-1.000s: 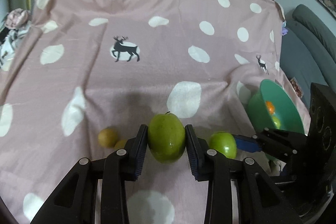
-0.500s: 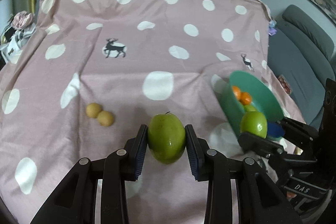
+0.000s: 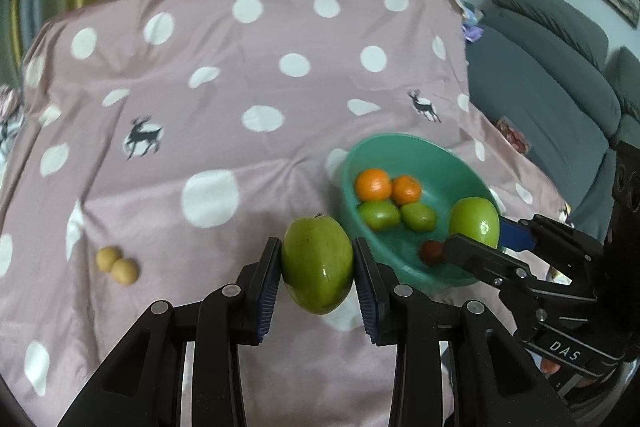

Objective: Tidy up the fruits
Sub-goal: 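Carry both green plums over the green bowl and open both tools inside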

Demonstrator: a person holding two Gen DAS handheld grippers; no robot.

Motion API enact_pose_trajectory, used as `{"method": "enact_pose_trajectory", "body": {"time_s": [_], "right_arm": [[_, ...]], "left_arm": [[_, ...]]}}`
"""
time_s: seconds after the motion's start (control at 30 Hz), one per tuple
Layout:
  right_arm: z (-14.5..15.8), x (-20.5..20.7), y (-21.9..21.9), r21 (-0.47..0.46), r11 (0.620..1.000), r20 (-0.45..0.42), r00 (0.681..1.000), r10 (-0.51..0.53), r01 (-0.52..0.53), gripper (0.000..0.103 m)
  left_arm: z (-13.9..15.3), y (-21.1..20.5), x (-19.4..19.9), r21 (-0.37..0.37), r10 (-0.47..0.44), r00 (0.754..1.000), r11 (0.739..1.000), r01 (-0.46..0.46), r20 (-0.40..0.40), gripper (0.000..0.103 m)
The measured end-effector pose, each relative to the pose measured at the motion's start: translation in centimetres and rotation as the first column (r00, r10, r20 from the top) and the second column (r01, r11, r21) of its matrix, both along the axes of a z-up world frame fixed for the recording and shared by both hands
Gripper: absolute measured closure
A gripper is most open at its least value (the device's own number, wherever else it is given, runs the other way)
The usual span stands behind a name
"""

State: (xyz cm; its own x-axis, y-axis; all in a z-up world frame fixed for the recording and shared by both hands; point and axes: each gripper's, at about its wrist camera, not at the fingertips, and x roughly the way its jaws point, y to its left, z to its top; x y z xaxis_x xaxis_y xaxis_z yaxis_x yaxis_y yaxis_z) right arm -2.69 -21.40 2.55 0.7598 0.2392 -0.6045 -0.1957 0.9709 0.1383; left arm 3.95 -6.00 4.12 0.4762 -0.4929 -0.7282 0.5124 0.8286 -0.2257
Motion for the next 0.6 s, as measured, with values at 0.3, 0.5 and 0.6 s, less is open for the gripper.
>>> {"method": "enact_pose_trajectory", "body": {"time_s": [0.3, 0.5, 0.6], "right_arm": [[-0.5, -0.7, -4.0, 0.037, 0.996, 0.000, 0.997, -0.077, 0.077, 0.067], [-1.3, -0.7, -5.4, 0.042, 0.993, -0.016, 0.994, -0.112, 0.113, 0.067], [-1.9, -0.6, -5.8, 0.047, 0.992, -0.032, 0.993, -0.117, 0.119, 0.067]], "left_arm": [[-0.3, -4.9, 0.4, 0.042, -0.085, 0.996, 0.996, 0.085, 0.009, 0.067], [-1.1, -7.9, 0.3, 0.084, -0.140, 0.990, 0.987, 0.138, 0.018, 0.067], [-1.9, -9.0, 0.4, 0.105, -0.158, 0.987, 0.982, 0.157, 0.006, 0.067]]}}
